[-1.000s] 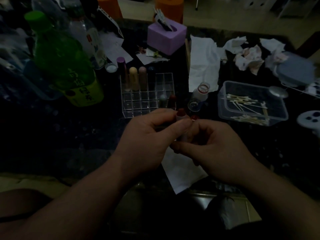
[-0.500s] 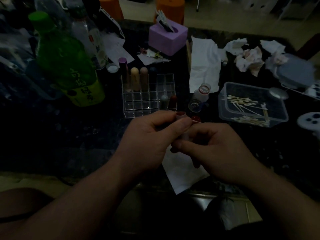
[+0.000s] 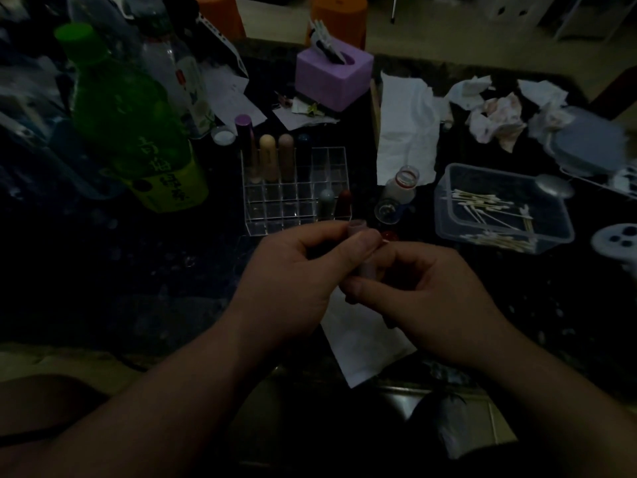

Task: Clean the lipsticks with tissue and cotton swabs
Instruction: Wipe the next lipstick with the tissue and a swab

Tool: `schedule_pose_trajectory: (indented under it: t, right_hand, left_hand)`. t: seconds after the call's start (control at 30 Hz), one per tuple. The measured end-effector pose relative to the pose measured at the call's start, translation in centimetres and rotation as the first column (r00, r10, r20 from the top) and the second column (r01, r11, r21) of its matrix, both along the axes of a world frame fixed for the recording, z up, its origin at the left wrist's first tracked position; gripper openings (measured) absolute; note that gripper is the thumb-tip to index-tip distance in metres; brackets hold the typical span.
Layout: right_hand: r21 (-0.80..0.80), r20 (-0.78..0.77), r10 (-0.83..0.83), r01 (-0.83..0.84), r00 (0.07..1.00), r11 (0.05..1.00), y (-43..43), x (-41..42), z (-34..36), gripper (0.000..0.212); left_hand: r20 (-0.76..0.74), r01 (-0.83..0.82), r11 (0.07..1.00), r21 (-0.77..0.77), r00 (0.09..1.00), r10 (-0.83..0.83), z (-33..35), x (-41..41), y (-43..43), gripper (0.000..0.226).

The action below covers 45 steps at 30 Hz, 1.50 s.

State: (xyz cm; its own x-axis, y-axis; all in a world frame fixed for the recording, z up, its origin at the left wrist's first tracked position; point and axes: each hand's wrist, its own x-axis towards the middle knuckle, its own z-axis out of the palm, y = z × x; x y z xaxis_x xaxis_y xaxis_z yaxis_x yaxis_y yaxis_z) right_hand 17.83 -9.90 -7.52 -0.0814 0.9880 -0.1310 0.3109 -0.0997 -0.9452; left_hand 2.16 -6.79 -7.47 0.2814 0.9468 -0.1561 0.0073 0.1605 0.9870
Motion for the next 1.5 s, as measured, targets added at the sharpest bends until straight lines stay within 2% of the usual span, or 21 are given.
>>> schedule_pose_trajectory:
  t: [0.13,0.27,0.33,0.4,0.47,0.53,0.6,0.83,0.93,1.03,1.2,1.37,1.5]
  right_hand:
    - [-0.025,-0.118,0.010,-0.013,0.993,1.000,-0.2,0.2,0.2,0.020]
    - [-0.022,-0.090,0.037,-0.040,0.995,0.999,-0.2,0.2,0.2,0.013]
    - [-0.006,-0.072,0.016,-0.017,0.997,1.000,-0.2,0.2,0.3,0.015]
    - [0.001,-0.092,-0.060,0.061,0.994,0.998,-0.1,0.5,0.7,0.021]
    - [0.002,-0.095,-0.139,0.140,0.986,0.990,0.1,1.0,1.2,0.024]
    - [0.007,-0.062,-0.138,0.138,0.989,0.990,0.2,1.5,1.6,0.024]
    - [-0.010,-0.053,-0.094,0.093,0.994,0.996,0.1,1.6,1.8,0.023]
    - [-0.051,0.031,0.028,-0.026,0.999,0.998,-0.2,0.9,1.1,0.011]
    - [-0.056,0.052,0.008,-0.005,0.999,0.998,-0.1,0.9,1.1,0.012]
    - [0.002,0.093,-0.027,0.027,0.995,1.000,0.1,0.9,1.0,0.012]
    - [0.063,0.156,-0.081,0.072,0.984,0.995,0.1,0.4,0.8,0.007]
    - [-0.005,0.084,-0.055,0.055,0.995,0.998,0.2,0.2,1.0,0.011]
    - [-0.067,-0.054,-0.061,0.057,0.997,0.996,0.1,0.2,1.2,0.006]
  left_hand:
    - [0.039,-0.008,1.000,-0.006,0.999,0.008,0.0,-0.1,0.1,0.014]
    - [0.033,-0.003,1.000,-0.023,0.999,0.004,0.3,-0.1,0.0,0.014]
    - [0.036,-0.004,0.999,-0.041,0.999,0.006,0.2,-0.3,0.2,0.023]
    - [0.143,-0.045,0.990,-0.137,0.988,0.065,0.0,-0.6,0.7,0.034]
    - [0.261,-0.116,0.946,-0.301,0.945,0.199,0.1,-0.9,1.3,0.040]
    - [0.305,-0.149,0.904,-0.401,0.909,0.286,0.1,-1.3,1.8,0.031]
    - [0.303,-0.142,0.888,-0.437,0.907,0.294,-0.1,-1.5,1.9,0.027]
    - [0.310,-0.100,0.920,-0.380,0.923,0.228,-0.3,-0.8,1.3,0.031]
    - [0.233,-0.141,0.946,-0.290,0.949,0.213,-0.4,-1.0,1.2,0.024]
    - [0.109,-0.117,0.984,-0.136,0.985,0.132,-0.6,-1.1,0.9,0.020]
    - [0.108,-0.065,0.996,-0.054,0.992,0.071,-0.5,-1.1,0.8,0.027]
    - [0.178,-0.076,0.993,-0.089,0.980,0.091,-0.4,-1.1,0.8,0.027]
    - [0.205,-0.060,0.993,-0.104,0.976,0.080,-0.4,-1.2,0.8,0.029]
